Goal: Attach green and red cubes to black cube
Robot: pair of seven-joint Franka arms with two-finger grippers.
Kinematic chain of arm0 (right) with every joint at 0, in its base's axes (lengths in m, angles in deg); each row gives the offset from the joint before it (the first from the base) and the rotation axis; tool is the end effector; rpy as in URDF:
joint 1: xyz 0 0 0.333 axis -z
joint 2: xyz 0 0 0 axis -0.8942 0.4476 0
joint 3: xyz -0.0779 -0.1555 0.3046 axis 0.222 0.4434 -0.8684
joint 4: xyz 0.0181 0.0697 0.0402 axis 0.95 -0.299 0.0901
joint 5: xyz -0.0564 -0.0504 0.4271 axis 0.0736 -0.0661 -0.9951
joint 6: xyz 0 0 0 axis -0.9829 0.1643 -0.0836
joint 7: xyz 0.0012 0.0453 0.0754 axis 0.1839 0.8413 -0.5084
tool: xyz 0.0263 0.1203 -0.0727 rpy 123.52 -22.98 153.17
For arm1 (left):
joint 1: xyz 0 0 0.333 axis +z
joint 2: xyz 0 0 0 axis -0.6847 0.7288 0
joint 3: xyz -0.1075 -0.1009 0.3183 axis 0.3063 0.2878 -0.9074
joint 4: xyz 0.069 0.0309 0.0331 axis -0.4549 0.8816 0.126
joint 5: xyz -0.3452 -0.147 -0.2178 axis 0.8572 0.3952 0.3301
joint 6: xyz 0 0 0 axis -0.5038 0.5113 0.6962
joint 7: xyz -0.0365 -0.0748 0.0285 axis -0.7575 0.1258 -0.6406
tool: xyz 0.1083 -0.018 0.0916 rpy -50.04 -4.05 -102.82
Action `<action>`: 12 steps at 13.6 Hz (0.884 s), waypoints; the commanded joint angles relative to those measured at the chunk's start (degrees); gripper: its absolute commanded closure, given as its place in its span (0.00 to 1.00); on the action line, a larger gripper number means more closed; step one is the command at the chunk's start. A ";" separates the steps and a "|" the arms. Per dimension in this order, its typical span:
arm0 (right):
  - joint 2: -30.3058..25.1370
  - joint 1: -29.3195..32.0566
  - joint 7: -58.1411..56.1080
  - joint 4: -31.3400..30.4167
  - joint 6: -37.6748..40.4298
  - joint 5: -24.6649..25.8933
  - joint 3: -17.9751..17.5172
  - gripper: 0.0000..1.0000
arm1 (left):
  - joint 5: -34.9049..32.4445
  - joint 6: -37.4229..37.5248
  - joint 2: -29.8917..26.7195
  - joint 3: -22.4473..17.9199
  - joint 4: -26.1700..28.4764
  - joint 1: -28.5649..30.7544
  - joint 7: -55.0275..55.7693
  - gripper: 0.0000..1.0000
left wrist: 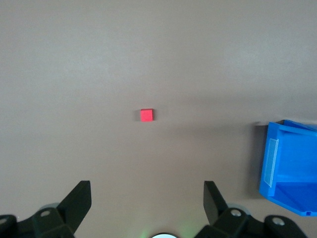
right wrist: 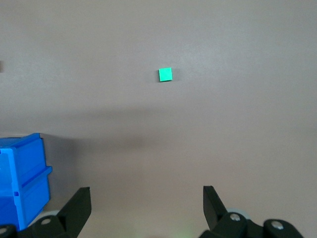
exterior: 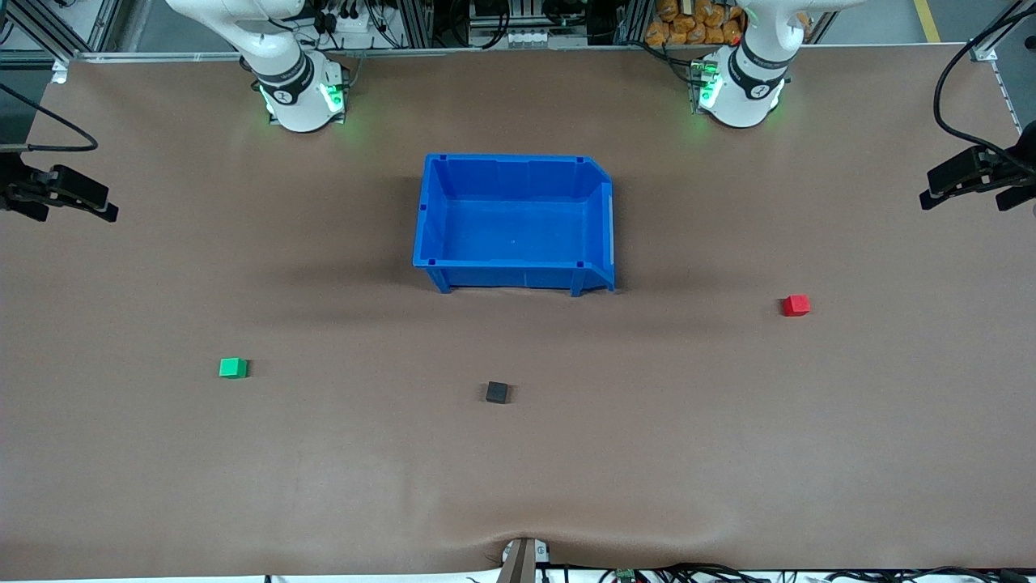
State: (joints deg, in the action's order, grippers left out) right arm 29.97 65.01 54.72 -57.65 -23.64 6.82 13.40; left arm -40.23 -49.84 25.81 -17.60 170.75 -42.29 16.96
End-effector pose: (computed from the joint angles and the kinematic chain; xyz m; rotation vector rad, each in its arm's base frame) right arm 0.5865 -0.0434 0.6211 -3.1162 0.0472 0.0944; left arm 0.5944 0.0122 0.6499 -3.1349 0.0441 0.0132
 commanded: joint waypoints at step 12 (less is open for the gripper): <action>0.99 0.33 0.02 0.01 -1.97 -0.10 -0.55 0.00 | -1.46 0.82 2.99 0.24 -1.83 -0.05 -0.45 0.00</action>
State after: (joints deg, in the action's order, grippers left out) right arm 30.80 65.01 54.72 -57.72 -25.34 6.82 13.35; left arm -40.29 -49.84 26.66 -17.58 170.73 -42.31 16.96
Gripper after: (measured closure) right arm 0.000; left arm 0.000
